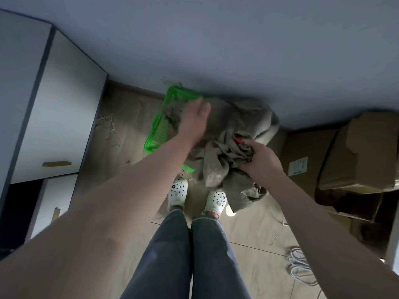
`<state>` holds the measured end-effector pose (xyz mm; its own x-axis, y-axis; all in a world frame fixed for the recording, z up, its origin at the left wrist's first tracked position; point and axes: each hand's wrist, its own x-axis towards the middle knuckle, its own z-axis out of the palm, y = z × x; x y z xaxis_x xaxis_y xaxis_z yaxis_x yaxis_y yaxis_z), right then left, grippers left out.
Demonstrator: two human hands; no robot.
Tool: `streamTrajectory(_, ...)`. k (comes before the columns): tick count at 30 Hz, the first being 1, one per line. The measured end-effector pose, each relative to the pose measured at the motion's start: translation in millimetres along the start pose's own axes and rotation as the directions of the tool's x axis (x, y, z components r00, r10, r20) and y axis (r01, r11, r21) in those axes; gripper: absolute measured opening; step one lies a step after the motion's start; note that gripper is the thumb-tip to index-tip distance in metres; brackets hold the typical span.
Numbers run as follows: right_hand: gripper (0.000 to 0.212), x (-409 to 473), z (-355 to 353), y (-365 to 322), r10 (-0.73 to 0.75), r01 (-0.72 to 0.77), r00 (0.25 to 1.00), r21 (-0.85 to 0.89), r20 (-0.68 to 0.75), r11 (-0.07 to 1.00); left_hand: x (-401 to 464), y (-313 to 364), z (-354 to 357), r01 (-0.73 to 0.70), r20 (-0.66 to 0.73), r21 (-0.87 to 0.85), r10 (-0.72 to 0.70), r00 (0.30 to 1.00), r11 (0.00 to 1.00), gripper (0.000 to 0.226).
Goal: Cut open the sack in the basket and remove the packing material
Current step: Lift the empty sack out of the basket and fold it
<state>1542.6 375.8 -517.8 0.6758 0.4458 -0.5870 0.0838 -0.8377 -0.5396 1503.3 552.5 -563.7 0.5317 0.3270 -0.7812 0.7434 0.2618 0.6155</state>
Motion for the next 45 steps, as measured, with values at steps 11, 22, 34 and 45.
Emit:
streamTrajectory(11,0.053,3.1,-12.6,7.7,0.112,-0.071,0.985,0.287,-0.129,0.955,11.9,-36.6,-18.8,0.203,-0.213,-0.247,-0.258,0.942,0.947,0.064)
streamTrajectory(22,0.055,0.2,-20.2,37.0,0.262,-0.125,0.965,0.878,-0.001,0.463,-11.2,-15.4,20.8,0.147,0.162,-0.641,-0.054,0.985,0.753,0.028)
streamTrajectory(34,0.059,-16.7,-38.0,62.8,0.32,-0.151,0.946,0.951,0.06,0.269,-52.9,-24.6,45.4,-0.031,0.278,-0.437,0.168,0.946,0.899,0.025)
streamTrajectory(45,0.062,-28.5,-49.3,43.7,0.193,-0.162,0.976,0.936,0.104,0.313,-32.9,5.9,44.2,0.108,0.246,-0.521,0.028,0.969,0.847,0.032)
